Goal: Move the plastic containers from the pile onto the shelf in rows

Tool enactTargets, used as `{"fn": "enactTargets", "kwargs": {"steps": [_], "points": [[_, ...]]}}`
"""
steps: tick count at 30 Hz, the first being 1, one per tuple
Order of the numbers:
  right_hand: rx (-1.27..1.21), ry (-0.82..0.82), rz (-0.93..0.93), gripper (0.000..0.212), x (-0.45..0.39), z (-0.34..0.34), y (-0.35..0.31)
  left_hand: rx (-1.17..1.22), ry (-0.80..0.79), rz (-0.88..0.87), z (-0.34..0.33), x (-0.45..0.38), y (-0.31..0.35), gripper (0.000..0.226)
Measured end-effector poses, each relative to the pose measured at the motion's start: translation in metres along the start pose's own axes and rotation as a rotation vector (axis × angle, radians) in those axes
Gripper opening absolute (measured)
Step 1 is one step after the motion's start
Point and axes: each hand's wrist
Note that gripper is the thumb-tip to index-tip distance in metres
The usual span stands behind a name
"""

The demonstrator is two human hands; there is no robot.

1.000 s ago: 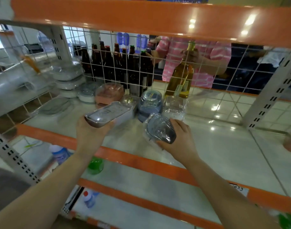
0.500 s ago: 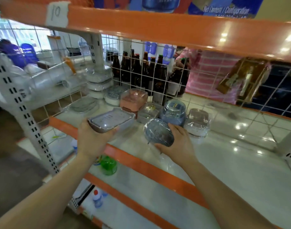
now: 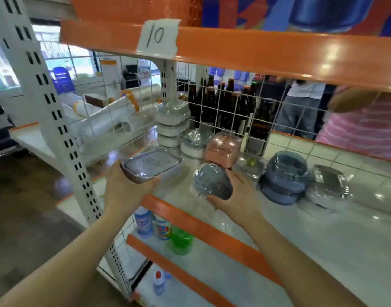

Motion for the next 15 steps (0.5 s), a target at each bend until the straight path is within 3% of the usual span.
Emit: {"fn": "enactTargets", "kwargs": {"steps": [4, 10, 15], "points": [[-0.056, 0.099, -0.028, 0.084, -0.017, -0.016, -0.025, 0.026, -0.028, -0.001, 0.009, -0.030, -0.022, 0.088], [-0.066, 0.405, -0.137, 0.060, -0.049, -0.023, -0.041, 0.017, -0.068, -0.077, 0.008, -0.056, -0.020, 0.082], [-0.035, 0.474, -0.164, 0.047, -0.082, -0.014, -0.038, 0.051, -0.115, -0.083, -0.005, -0.069, -0.014, 0.078]]}}
Point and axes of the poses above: each hand's wrist, its own x-axis away from the middle knuckle, its own z-axis out of the back of the hand, y = z × x
